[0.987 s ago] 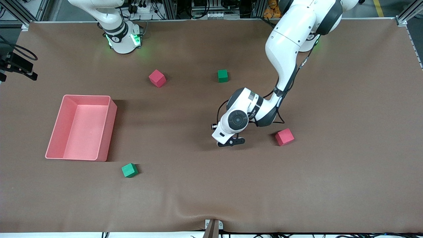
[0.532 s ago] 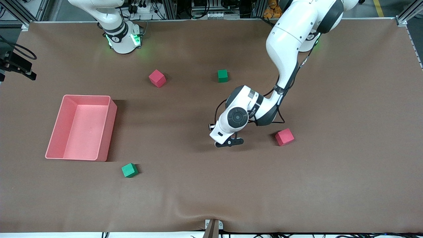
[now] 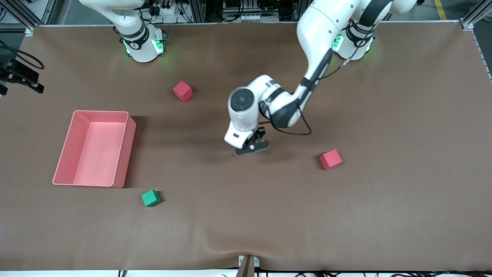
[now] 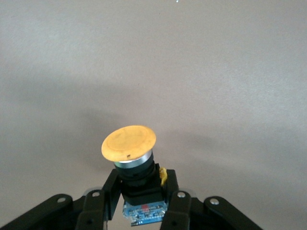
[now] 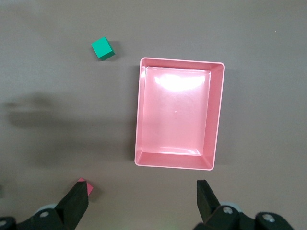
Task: Place and upright button with both arms
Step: 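Move the button with the left gripper and lower it upright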
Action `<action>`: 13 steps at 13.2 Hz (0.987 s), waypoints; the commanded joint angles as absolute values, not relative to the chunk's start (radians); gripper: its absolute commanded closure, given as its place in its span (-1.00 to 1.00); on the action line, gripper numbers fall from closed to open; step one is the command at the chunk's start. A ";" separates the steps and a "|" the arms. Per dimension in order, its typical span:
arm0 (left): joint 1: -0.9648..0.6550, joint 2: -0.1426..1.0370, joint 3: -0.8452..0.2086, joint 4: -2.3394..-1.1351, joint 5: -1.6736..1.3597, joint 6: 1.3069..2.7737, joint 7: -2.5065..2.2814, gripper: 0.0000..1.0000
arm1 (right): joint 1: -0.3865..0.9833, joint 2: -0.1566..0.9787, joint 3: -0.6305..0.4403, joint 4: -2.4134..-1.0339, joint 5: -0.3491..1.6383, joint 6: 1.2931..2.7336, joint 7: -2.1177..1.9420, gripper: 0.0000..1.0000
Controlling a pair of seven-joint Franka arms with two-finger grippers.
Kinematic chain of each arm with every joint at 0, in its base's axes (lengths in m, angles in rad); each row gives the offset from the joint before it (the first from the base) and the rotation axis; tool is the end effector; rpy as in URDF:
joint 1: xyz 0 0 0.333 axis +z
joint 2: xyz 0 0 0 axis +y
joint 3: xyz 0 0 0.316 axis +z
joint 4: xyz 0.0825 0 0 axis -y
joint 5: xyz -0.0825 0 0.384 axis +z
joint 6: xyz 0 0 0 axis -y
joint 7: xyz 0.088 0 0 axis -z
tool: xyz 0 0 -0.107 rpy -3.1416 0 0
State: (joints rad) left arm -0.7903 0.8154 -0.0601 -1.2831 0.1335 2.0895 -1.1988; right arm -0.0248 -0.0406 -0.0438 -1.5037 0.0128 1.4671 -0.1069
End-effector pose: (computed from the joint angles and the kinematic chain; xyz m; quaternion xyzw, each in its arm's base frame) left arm 0.5060 -0.5499 0.2605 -0.9881 -0.1496 -0.0288 0.0218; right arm 0.5298 -0.0355 0.6687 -0.9998 -0.0198 -0.0026 0.0070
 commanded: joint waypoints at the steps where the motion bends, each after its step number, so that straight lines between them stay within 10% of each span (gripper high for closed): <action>1: -0.883 0.793 -0.046 -1.301 0.327 2.079 -1.465 1.00 | -0.005 -0.028 -0.037 -1.477 0.025 1.460 -0.107 -1.00; 13: -1.097 0.831 -0.049 -1.342 0.857 1.832 -1.986 1.00 | -0.012 -0.028 -0.040 -1.479 0.025 1.459 -0.107 -1.00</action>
